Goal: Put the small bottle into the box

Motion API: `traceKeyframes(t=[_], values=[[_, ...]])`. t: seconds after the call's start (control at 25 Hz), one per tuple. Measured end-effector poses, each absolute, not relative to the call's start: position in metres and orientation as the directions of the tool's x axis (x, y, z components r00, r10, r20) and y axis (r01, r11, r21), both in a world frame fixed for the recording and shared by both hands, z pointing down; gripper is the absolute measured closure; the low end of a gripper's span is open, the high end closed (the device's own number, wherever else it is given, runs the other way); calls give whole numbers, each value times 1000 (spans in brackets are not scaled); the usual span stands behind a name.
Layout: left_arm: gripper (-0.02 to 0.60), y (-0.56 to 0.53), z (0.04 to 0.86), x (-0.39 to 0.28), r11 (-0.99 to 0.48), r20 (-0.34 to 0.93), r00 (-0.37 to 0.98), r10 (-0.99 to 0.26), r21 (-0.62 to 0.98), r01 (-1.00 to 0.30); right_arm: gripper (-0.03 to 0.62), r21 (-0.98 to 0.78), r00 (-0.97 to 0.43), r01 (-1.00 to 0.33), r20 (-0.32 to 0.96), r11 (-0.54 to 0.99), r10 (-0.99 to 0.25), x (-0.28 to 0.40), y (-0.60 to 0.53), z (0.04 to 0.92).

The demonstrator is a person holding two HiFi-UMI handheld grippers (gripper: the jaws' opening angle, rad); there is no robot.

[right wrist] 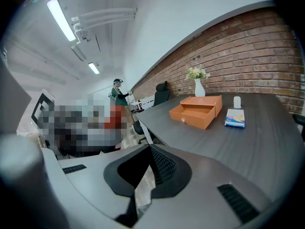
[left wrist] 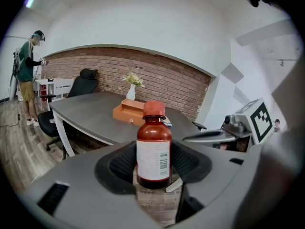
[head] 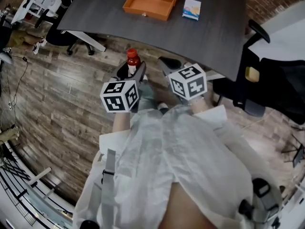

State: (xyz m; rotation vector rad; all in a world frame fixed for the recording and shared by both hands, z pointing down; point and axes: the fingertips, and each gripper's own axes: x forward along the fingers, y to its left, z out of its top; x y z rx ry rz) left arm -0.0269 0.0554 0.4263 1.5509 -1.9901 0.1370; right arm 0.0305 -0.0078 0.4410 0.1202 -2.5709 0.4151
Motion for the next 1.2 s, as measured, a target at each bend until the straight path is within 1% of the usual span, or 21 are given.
traceKeyframes(t=[0.2,0.52,0.84,1.2], values=[[362,22,425,-61,243,502,-80,-861,268,-932,591,-260,-851,-237,520,936,-71,4,-38,443],[362,-30,427,-121,94,517,70,-853,284,-954,591,-247,-824,-348,541,904,-169,-61,-78,445],[361,-73,430,-180,-16,517,162,-841,275,-961,591,-241,-807,-430,535,870,-250,-113,-112,446],[362,-109,443,-204,-139,523,283,-804,297,-945,591,-237,-754,-552,550,799,-359,-129,-142,454]])
